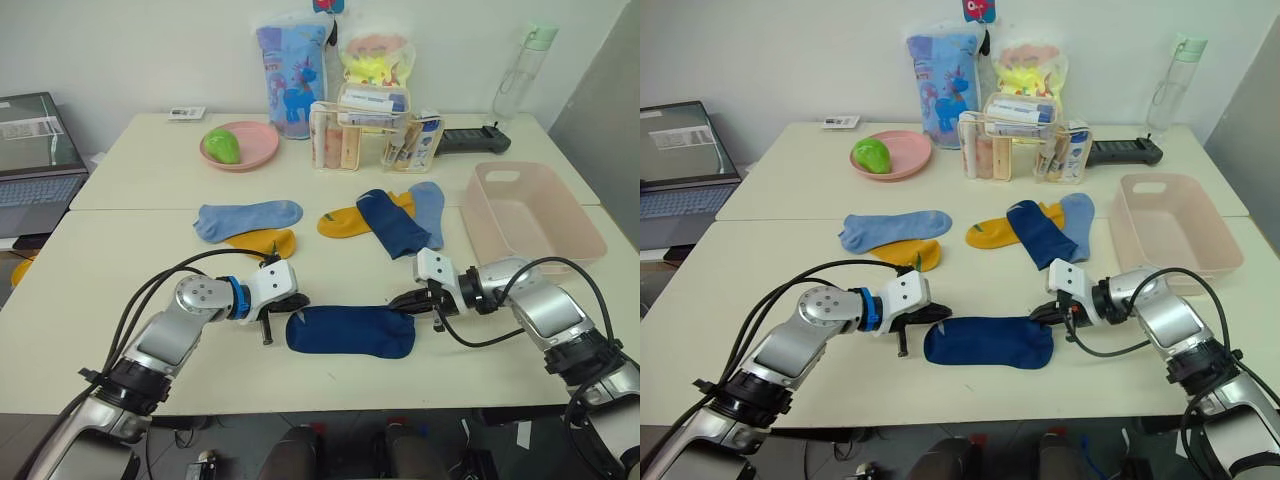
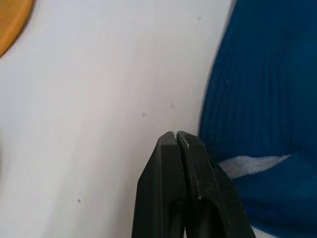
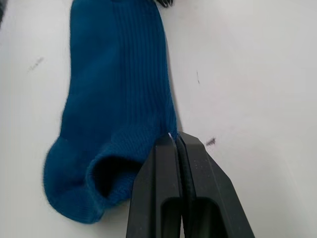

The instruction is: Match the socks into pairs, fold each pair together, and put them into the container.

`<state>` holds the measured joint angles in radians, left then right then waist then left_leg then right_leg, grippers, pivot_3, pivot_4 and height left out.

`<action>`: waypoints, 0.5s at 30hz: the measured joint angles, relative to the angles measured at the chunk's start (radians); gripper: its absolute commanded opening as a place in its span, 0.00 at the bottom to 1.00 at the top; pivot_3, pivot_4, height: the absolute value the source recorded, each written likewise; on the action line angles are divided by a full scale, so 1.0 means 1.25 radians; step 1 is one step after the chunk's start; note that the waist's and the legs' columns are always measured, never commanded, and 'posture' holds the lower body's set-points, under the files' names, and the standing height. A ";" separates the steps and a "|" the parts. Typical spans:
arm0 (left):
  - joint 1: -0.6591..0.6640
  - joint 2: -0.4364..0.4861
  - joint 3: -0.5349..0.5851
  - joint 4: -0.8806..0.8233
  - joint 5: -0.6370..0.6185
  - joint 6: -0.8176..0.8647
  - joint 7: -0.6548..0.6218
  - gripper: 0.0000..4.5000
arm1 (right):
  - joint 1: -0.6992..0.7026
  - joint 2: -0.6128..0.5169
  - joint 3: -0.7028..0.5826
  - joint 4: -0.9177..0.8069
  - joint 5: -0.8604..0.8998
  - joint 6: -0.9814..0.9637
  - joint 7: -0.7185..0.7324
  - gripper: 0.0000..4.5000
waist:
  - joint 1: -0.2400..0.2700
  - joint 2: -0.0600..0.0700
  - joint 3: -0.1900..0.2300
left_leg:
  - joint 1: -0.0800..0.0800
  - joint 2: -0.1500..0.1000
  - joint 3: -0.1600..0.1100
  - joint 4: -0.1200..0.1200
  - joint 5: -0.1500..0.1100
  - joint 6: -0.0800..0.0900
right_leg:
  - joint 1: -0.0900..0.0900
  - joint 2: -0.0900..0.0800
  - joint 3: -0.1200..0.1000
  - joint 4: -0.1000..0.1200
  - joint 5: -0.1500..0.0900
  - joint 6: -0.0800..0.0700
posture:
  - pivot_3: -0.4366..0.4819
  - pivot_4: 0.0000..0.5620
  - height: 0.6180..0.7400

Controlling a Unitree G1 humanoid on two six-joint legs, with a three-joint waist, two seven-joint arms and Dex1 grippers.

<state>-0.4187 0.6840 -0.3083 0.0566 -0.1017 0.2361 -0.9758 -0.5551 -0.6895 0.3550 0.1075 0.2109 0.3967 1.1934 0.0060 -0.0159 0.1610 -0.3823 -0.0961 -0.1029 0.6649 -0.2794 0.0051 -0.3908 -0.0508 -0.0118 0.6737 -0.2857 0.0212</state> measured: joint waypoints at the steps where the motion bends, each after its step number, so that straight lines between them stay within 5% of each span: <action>1: -0.004 -0.005 0.000 0.004 0.002 -0.002 0.002 0.19 | -0.002 0.003 -0.006 0.008 -0.001 -0.003 -0.005 0.21 | 0.000 0.000 0.000 | 0.000 0.000 0.000 0.000 0.000 0.000 | 0.000 0.000 0.000 0.000 0.000 0.000 | 0.48 0.27 1.00; 4: -0.007 -0.010 0.003 0.009 0.005 -0.007 0.005 0.37 | -0.005 0.008 -0.025 0.015 -0.003 -0.013 -0.020 0.40 | -0.002 0.000 0.000 | 0.000 0.000 0.000 0.000 0.000 0.000 | 0.000 0.000 0.000 0.000 0.000 0.000 | 0.48 0.27 1.00; 11: 0.081 -0.005 0.158 -0.059 -0.074 0.075 0.055 0.77 | 0.070 -0.024 -0.176 -0.107 0.064 0.057 -0.074 0.40 | -0.005 0.000 0.000 | -0.002 0.000 0.000 -0.001 0.000 0.000 | -0.003 0.000 0.001 0.000 0.000 0.000 | 0.48 0.27 1.00; 15: 0.227 0.029 0.223 -0.192 -0.195 0.247 0.032 0.77 | 0.191 -0.045 -0.205 -0.237 0.135 0.172 -0.079 0.40 | -0.005 0.000 0.000 | -0.002 0.000 0.000 -0.001 0.000 0.000 | -0.003 0.000 0.001 0.001 0.000 0.000 | 0.48 0.27 1.00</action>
<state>-0.1354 0.7208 -0.0293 -0.1832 -0.3458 0.5443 -0.9360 -0.3169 -0.7460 0.0992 -0.1886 0.3794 0.6122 1.0941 0.0000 -0.0159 0.1611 -0.3850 -0.0955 -0.1026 0.6639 -0.2797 0.0056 -0.3945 -0.0507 -0.0106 0.6747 -0.2859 0.0214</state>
